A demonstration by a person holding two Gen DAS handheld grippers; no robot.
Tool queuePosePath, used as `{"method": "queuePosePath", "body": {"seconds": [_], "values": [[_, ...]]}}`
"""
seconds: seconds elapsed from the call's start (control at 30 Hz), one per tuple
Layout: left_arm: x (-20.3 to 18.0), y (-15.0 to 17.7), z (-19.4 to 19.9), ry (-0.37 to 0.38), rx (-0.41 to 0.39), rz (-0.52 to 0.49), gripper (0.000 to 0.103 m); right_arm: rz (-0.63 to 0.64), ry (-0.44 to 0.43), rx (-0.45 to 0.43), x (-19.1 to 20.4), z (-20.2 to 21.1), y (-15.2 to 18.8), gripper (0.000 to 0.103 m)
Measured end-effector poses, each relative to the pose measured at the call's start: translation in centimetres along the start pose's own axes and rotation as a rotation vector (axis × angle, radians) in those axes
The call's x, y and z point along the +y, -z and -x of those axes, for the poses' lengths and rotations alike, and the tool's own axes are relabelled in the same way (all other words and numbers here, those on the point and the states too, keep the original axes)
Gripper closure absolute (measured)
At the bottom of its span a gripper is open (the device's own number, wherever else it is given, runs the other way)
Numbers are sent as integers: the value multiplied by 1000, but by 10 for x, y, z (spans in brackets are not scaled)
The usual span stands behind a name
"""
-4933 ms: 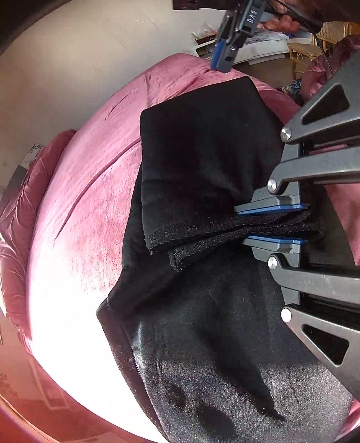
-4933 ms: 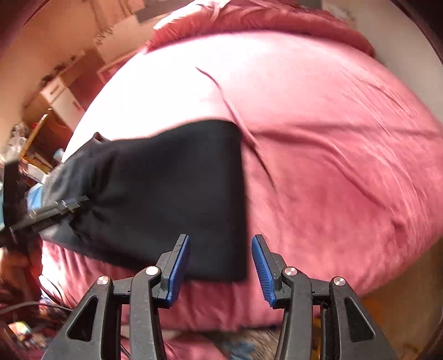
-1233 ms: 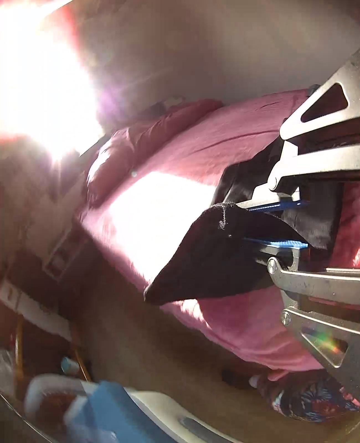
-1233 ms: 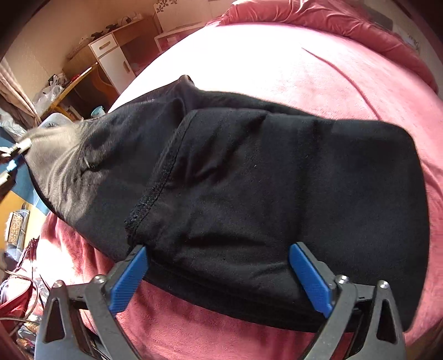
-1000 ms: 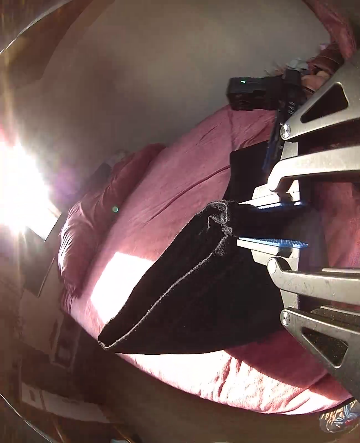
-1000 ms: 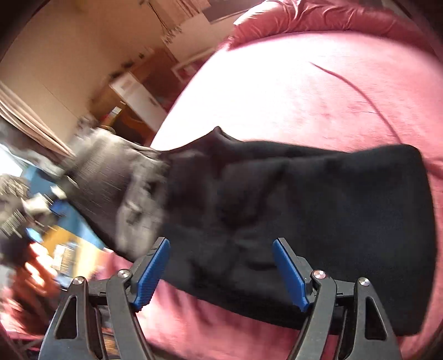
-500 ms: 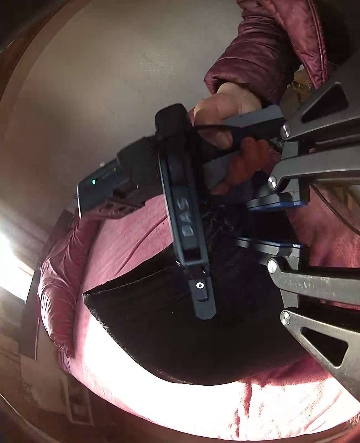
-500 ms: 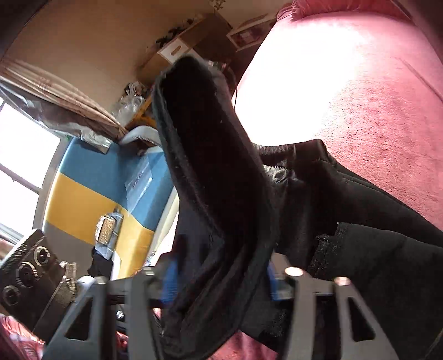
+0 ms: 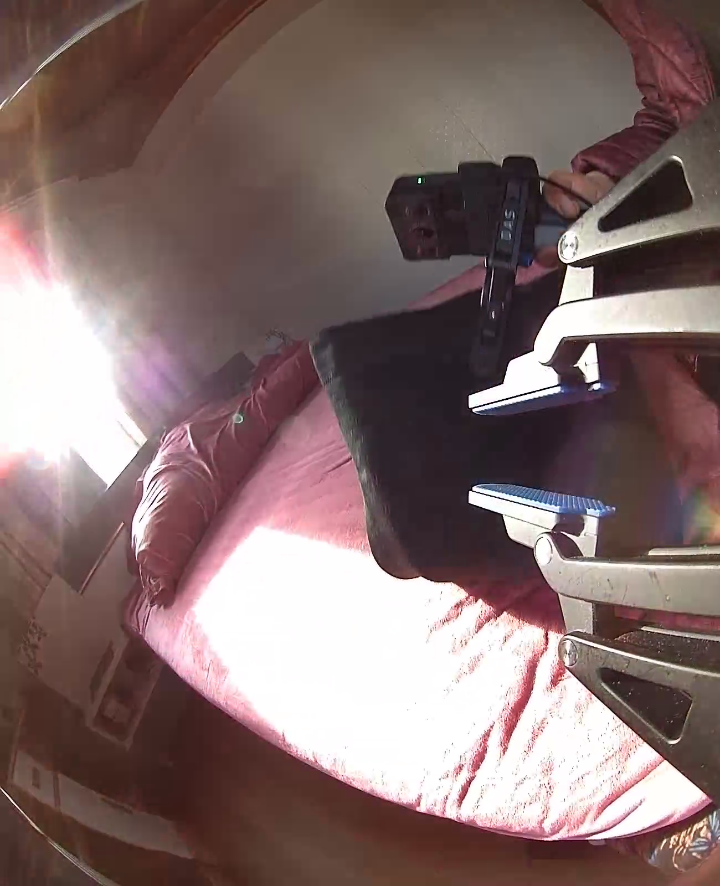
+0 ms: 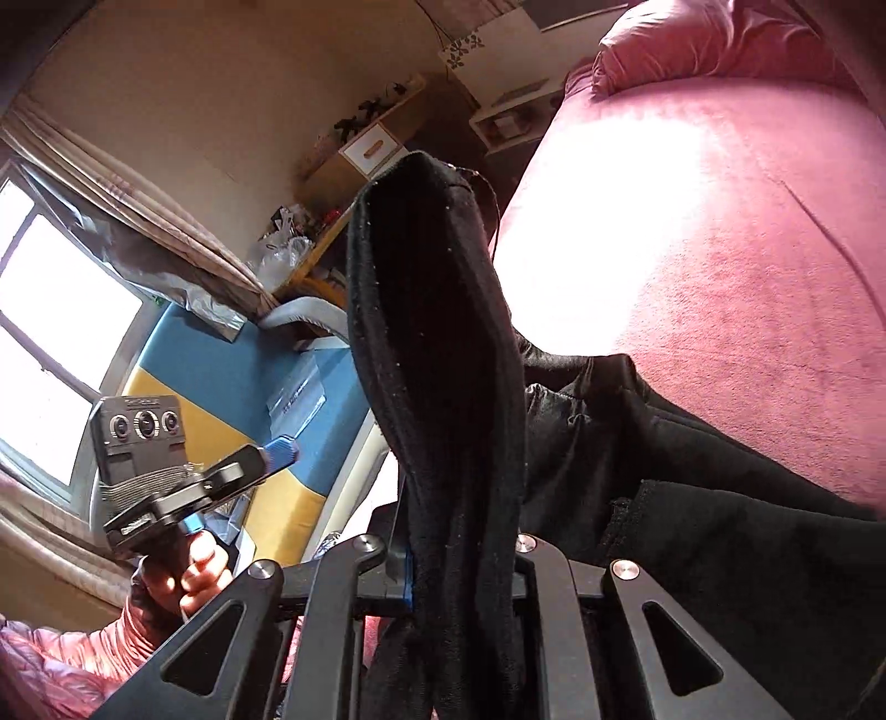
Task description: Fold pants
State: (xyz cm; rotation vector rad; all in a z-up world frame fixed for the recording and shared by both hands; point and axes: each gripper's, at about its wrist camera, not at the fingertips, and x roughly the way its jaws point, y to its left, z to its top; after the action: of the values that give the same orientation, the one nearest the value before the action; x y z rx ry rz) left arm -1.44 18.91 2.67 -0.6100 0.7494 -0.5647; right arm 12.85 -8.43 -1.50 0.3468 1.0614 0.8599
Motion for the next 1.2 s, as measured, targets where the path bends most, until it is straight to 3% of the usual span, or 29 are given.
{"method": "queuePosePath", "body": {"seconds": [0.3, 0.53, 0.67, 0.87, 1.07, 1.2], "values": [[-30, 20, -94, 6, 190, -101, 77, -166, 114, -120, -66, 91, 38, 89], [-56, 61, -155, 4, 381, -191, 77, -321, 208, -126, -143, 116, 76, 89], [-59, 77, -180, -15, 463, -217, 77, -398, 221, -105, -178, 107, 93, 89], [-68, 84, -211, -59, 503, -242, 77, -517, 194, -145, -203, 110, 118, 79], [-74, 87, -200, -35, 487, -228, 77, -501, 283, -233, -180, 172, 140, 75], [-60, 83, -181, -23, 459, -208, 77, -453, 301, -225, -155, 188, 154, 75]]}}
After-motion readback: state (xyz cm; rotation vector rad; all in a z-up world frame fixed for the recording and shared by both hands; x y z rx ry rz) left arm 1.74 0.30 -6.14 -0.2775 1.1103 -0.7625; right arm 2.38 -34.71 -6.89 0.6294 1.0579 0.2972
